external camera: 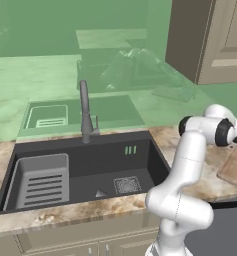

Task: Move the cutting board and knife to the sink. Then move spray from the cabinet to the counter.

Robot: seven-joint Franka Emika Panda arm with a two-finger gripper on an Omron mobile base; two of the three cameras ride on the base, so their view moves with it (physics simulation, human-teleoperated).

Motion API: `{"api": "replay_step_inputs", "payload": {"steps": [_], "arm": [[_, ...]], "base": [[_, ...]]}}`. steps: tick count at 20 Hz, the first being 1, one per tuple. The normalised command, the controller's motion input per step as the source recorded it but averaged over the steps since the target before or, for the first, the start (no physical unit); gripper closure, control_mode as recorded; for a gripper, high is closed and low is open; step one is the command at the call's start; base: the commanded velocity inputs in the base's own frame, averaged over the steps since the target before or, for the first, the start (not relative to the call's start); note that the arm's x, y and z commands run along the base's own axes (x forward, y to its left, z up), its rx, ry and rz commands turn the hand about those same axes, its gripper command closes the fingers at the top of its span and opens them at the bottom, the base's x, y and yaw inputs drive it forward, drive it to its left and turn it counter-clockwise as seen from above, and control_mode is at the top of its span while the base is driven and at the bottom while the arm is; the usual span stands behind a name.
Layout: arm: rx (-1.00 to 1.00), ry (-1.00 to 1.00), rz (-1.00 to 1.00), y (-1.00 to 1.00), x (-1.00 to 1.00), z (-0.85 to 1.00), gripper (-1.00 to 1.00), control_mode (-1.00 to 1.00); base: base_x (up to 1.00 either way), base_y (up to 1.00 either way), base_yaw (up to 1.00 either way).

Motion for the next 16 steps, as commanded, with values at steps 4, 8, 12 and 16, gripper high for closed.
{"api": "replay_step_inputs", "payload": {"steps": [4,8,12,16], "arm": [[0.0,0.0,-0.04,-0.43,-0.47,-0.08,-1.0,-1.0],[0.0,0.0,-0.04,-0.37,-0.34,-0.02,-1.0,-1.0],[0.0,-0.06,-0.05,0.01,-0.04,0.19,-1.0,-1.0],[0.0,-0.16,-0.05,0.33,0.0,0.41,-1.0,-1.0]], "base": [[0.0,0.0,0.0],[0.0,0.0,0.0],[0.0,0.0,0.0],[0.0,0.0,0.0]]}}
